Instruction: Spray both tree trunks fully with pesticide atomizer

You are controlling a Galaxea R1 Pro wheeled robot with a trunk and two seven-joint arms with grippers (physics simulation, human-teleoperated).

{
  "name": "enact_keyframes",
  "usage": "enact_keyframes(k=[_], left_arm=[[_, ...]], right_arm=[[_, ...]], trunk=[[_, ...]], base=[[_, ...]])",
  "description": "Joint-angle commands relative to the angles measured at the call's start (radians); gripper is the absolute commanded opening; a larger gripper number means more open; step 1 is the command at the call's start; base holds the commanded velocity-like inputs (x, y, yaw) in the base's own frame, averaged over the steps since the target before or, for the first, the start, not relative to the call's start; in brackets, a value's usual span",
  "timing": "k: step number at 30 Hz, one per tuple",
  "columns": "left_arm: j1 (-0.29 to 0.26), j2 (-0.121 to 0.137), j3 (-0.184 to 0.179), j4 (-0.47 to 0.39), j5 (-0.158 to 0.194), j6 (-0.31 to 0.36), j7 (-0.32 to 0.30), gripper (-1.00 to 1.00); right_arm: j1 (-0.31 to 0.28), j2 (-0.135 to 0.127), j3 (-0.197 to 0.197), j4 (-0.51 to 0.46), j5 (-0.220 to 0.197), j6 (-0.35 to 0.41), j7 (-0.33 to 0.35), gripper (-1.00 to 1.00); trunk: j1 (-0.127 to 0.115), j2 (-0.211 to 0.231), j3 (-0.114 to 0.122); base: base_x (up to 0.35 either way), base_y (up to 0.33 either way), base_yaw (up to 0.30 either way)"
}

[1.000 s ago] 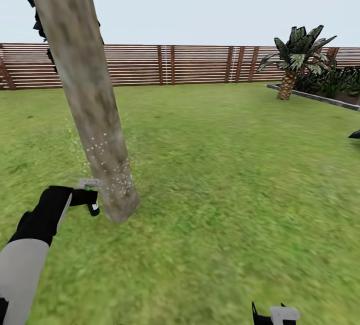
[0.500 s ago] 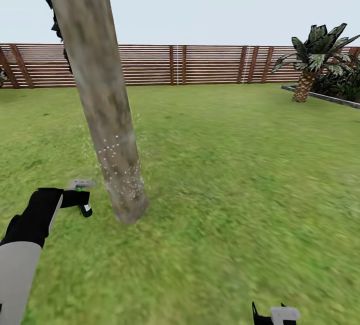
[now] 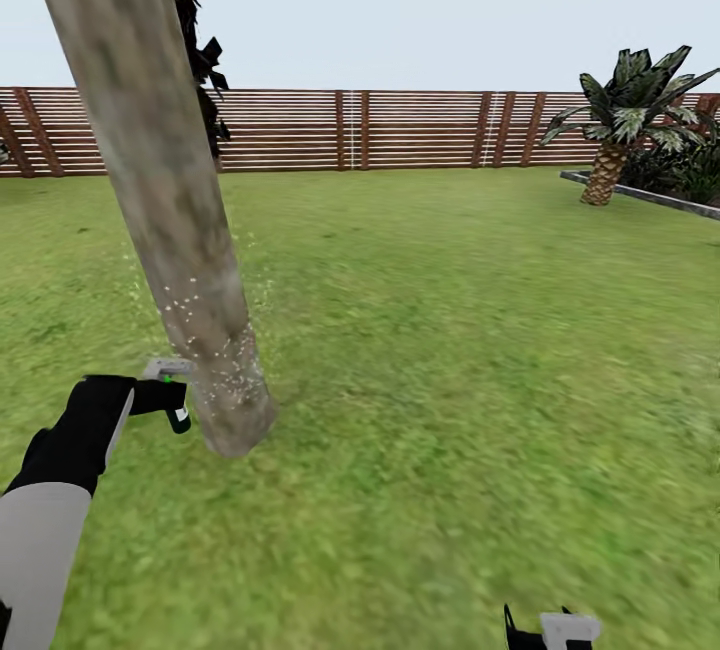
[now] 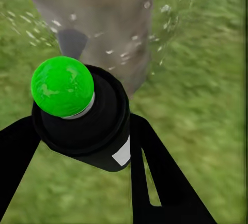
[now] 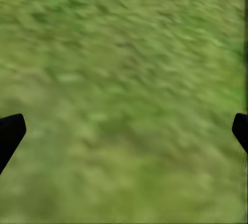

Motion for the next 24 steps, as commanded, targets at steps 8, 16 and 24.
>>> enact_keyframes(k=[8, 16, 24], left_arm=[[-0.001, 0.000, 0.002, 0.000, 0.000, 0.000, 0.001, -1.00], [-0.011, -0.002, 0.002, -0.054, 0.002, 0.008, 0.009, -1.00], [-0.002, -0.003, -0.001, -0.067, 0.000, 0.008, 0.015, -1.00]], right_arm=[[0.000, 0.001, 0.000, 0.000, 0.000, 0.000, 0.000, 1.00], [0.000, 0.001, 0.001, 0.000, 0.000, 0.000, 0.000, 1.00], [0.000, 0.001, 0.000, 0.000, 0.000, 0.000, -0.001, 1.00]], trunk=[[0.000, 0.000, 0.000], [0.000, 0.000, 0.000], [0.000, 0.000, 0.000]], base=[[0.028, -0.273, 0.000], [0.148, -0.261, 0.046], [0.223, -0.201, 0.200]])
